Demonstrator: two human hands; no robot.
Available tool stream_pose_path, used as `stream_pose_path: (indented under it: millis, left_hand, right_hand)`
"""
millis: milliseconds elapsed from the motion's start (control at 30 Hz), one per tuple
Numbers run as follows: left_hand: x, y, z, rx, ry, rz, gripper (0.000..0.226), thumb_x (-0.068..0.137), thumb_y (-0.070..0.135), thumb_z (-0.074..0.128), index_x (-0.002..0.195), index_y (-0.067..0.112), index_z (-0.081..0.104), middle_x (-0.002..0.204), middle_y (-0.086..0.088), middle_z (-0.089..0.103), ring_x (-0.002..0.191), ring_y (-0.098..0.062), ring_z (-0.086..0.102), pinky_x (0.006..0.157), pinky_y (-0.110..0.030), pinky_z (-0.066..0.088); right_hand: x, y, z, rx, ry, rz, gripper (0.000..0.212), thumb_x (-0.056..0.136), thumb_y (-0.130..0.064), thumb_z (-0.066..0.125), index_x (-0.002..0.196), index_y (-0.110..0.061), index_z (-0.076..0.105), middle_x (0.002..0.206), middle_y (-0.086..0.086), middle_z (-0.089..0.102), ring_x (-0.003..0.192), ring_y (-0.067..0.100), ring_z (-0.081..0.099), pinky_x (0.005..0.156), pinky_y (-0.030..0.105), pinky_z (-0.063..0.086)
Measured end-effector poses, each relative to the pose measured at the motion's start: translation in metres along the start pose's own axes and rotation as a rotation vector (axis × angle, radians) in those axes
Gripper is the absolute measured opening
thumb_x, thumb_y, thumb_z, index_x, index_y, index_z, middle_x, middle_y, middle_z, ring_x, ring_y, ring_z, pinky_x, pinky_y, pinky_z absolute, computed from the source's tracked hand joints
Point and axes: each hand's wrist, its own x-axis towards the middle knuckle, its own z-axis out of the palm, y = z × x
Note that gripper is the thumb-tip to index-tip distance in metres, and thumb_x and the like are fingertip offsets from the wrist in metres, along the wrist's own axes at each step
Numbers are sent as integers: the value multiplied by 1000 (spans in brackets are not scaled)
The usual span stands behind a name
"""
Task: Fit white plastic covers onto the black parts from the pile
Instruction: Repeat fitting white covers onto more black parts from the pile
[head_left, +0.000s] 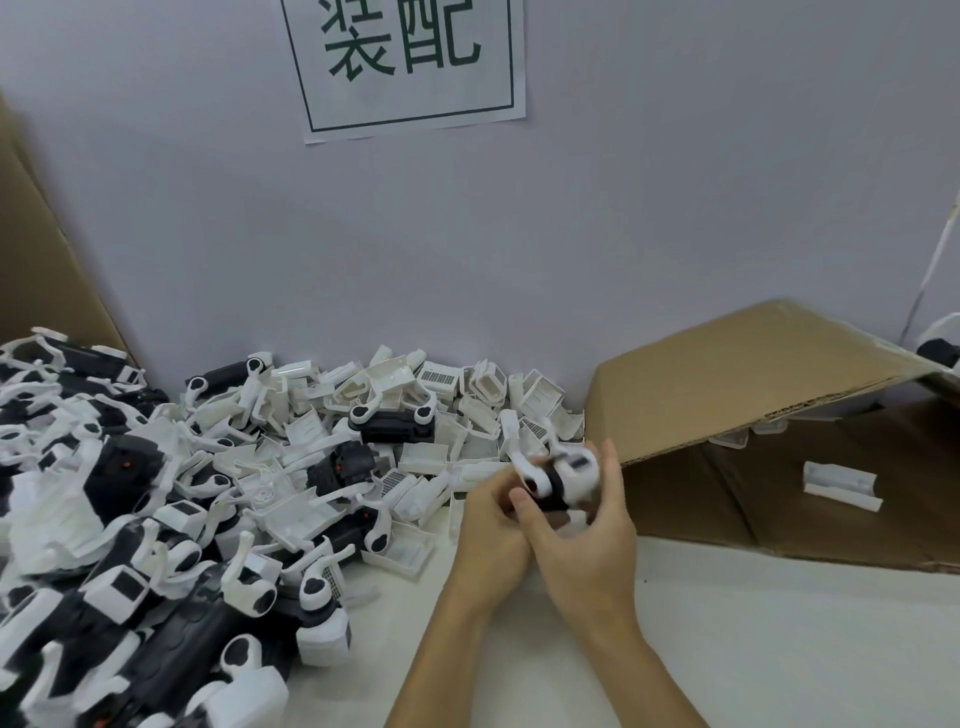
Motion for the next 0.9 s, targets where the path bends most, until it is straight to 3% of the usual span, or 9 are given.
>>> stream_pose_path:
  millis: [100, 167, 233, 333, 467, 600, 700, 767, 900]
  left_hand:
    - [7, 3, -5, -42, 214, 3, 30, 86, -12, 65, 107, 11, 65, 88, -7, 78, 75, -17, 75, 62, -26, 58]
    - [13, 4, -10, -141, 317, -7, 16, 93, -2, 61, 107, 6, 66, 91, -9, 77, 83, -19, 73, 72, -27, 57]
    - [16, 4, -12, -309, 371, -70, 21, 102, 10, 50, 112, 1, 66, 103, -16, 73, 97, -28, 68, 93, -42, 52]
    - [17, 5, -17, -532, 445, -163, 36, 108, 24, 37, 112, 1, 65, 95, -13, 73, 89, -26, 69, 87, -43, 54]
    - [14, 12, -21, -664, 378, -234, 39, 95, 46, 53, 90, 10, 68, 74, -5, 68, 64, -19, 66, 60, -30, 50]
    - [12, 14, -14, -603, 417, -252, 27, 73, 37, 69, 72, 10, 63, 69, -6, 56, 57, -20, 53, 70, -37, 46]
    - [9, 14, -14, -686, 331, -317, 41, 83, 41, 65, 96, 2, 61, 93, -16, 60, 87, -32, 60, 94, -48, 43]
    - [6, 14, -14, -655, 249, -309, 48, 93, 40, 57, 119, 1, 60, 113, -22, 65, 103, -38, 63, 96, -49, 49]
    - [4, 10, -13, -530, 162, -206, 39, 84, 23, 61, 117, 3, 64, 103, -20, 70, 90, -33, 70, 86, -45, 56]
  right_hand:
    - [-1, 2, -1, -9, -15, 0, 70, 91, -30, 70, 151, -24, 34, 142, -16, 49, 133, -5, 43, 108, 23, 39]
    - [0, 5, -3, -1, 31, 40, 48, 97, -16, 60, 142, -27, 46, 131, -13, 57, 119, -3, 53, 96, 19, 46]
    - [1, 5, -2, -33, 49, 55, 38, 99, -10, 55, 128, -34, 54, 118, -11, 63, 106, -2, 58, 82, 11, 45]
    - [3, 6, 0, -62, 29, 91, 33, 100, -8, 53, 120, -33, 60, 113, -11, 64, 105, 2, 59, 77, 10, 44]
    - [5, 6, -1, -31, -21, 217, 26, 102, -13, 51, 122, -23, 64, 114, -5, 69, 107, 10, 64, 89, 34, 53]
    - [2, 1, 0, 100, -285, 298, 34, 95, -25, 66, 128, -22, 59, 109, 1, 72, 94, 12, 71, 75, 26, 56]
    - [-1, 1, 2, 140, -458, 331, 63, 71, -50, 77, 129, -33, 57, 116, -8, 71, 105, 11, 70, 90, 36, 58]
    - [-2, 2, 6, 137, -402, 333, 81, 63, -50, 82, 134, -30, 52, 120, -9, 70, 106, 9, 70, 97, 41, 55]
    - [-1, 10, 8, 119, -193, 252, 61, 70, -25, 89, 122, -25, 56, 108, -15, 73, 103, 7, 70, 87, 29, 57]
